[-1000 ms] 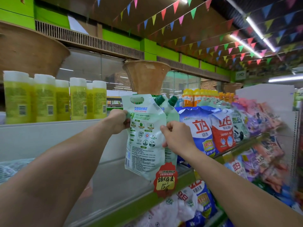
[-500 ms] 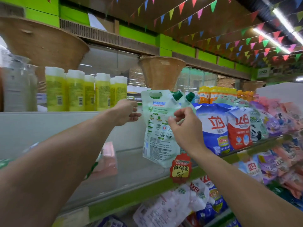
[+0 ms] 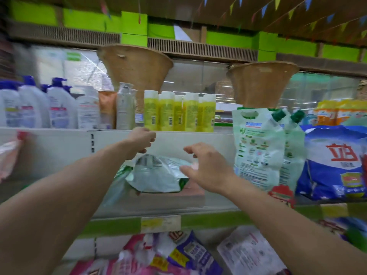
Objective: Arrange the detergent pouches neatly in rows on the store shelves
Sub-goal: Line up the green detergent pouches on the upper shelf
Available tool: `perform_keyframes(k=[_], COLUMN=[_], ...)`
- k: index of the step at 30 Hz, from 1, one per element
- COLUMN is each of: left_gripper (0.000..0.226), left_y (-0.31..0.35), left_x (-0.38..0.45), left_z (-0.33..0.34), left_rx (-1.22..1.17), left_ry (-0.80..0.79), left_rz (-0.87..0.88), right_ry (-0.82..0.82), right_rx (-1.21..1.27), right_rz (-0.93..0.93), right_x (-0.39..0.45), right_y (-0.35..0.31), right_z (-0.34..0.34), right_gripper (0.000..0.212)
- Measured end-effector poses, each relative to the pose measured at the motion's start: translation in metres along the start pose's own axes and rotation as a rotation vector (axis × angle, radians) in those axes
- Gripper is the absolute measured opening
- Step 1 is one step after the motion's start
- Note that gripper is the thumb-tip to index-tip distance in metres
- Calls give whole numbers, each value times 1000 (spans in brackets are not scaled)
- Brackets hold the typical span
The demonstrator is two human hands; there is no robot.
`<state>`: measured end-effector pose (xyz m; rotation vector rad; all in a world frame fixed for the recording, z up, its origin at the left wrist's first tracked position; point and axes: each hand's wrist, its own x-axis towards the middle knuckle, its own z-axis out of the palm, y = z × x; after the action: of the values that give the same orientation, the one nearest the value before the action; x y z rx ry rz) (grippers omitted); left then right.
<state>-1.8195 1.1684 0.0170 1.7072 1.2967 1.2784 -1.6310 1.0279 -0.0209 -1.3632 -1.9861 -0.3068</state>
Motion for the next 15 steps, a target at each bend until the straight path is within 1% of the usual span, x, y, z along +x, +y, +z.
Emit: perform_keyframes(k=[2,4,7,9,12,13,14,15], left_gripper=[16,16,15,14,16,17,19,20], left_y=[-11,-26,-47,-59,-67,-67,-67,-66], left_x=[-1,0,2,4,8,11,14,17], left_z=[-24,-45,-66,-70,-68,-67,-65,-64], left_rx=[50,95,147,135,152,159,160,158], left_ry=[18,4,-25,-53,-111,-130,-149,-171], left_rz=[-13,-66,-136,-158,-158,-156,-154,-152], right_ry=[-22,-26,-91,-161,-286,-306,-300,-273], right_rx=[-67,-119,-273,-458,-650,-688,-708,-696], right_rz=[-104,-194,-275,-252,-169,-165,-170,-172], right_x=[7,14,25,34,46,49,50,51], right_y=[-24,-46,-70,-75,-74,-74,-74,-73], right_z=[12,25,49,68,91,96,100,101], right_gripper=[54,54,59,72,104,106,101,91])
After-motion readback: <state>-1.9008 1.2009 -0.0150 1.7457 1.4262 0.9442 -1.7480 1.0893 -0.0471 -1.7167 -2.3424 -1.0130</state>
